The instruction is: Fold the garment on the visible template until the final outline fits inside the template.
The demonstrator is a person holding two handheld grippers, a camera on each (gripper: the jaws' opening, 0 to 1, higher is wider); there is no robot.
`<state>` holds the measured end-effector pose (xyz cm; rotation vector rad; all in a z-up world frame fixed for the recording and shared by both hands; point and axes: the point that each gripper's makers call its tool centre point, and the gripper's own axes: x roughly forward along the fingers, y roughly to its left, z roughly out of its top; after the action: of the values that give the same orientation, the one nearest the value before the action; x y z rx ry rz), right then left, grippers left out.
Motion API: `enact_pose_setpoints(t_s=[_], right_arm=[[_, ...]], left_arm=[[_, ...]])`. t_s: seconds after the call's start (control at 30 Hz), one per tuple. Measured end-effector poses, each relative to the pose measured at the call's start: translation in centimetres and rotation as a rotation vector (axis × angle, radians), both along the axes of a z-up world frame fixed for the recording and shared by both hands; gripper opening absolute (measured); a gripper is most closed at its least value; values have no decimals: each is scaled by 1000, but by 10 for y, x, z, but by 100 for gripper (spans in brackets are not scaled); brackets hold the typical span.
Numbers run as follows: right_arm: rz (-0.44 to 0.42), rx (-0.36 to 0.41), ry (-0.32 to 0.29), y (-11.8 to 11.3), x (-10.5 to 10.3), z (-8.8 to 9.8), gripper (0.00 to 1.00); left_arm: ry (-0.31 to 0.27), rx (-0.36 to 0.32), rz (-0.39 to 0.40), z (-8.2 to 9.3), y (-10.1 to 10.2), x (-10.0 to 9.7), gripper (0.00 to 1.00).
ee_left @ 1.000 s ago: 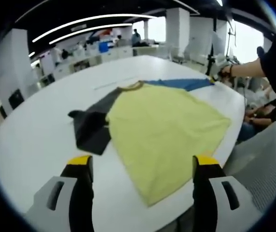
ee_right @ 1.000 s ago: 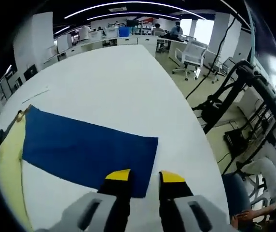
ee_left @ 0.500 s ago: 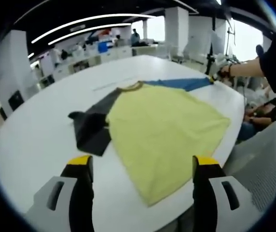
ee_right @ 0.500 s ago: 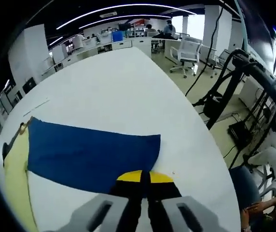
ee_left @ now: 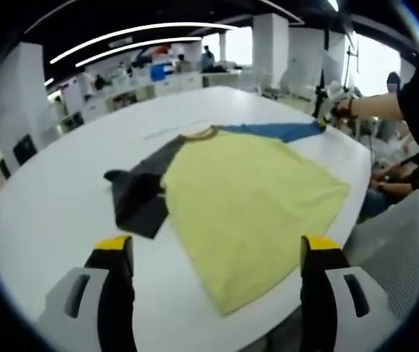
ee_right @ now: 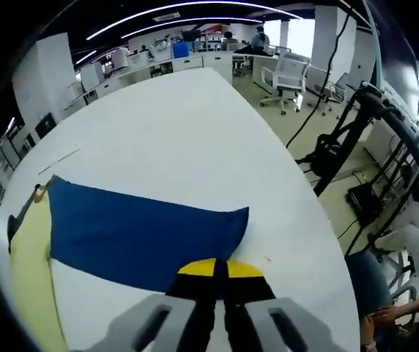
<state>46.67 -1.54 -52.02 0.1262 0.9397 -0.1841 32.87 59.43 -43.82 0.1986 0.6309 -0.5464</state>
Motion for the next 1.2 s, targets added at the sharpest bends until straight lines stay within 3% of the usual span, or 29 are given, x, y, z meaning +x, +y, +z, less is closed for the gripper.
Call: enact_pose_setpoints(t_s=[0.23,0.53,0.63,0.8,1.2], right_arm=[[47,-5,-9,17,4,15,0],[168,-92,-7,45,8,37,0],[227,-130,0,70,2,50,0],[290,-129,-5,106,0,64,0],[376,-85,-36,164,27,82,0]], left_arm=[[-12,-8,-7,5,-1,3,95],[0,-19,-3,5,-2,0,99],[4,-12,-8,5,-1,-2,99],[4,-25,1,7,2,-5,99],[14,-20,-4,8,14,-14,98]])
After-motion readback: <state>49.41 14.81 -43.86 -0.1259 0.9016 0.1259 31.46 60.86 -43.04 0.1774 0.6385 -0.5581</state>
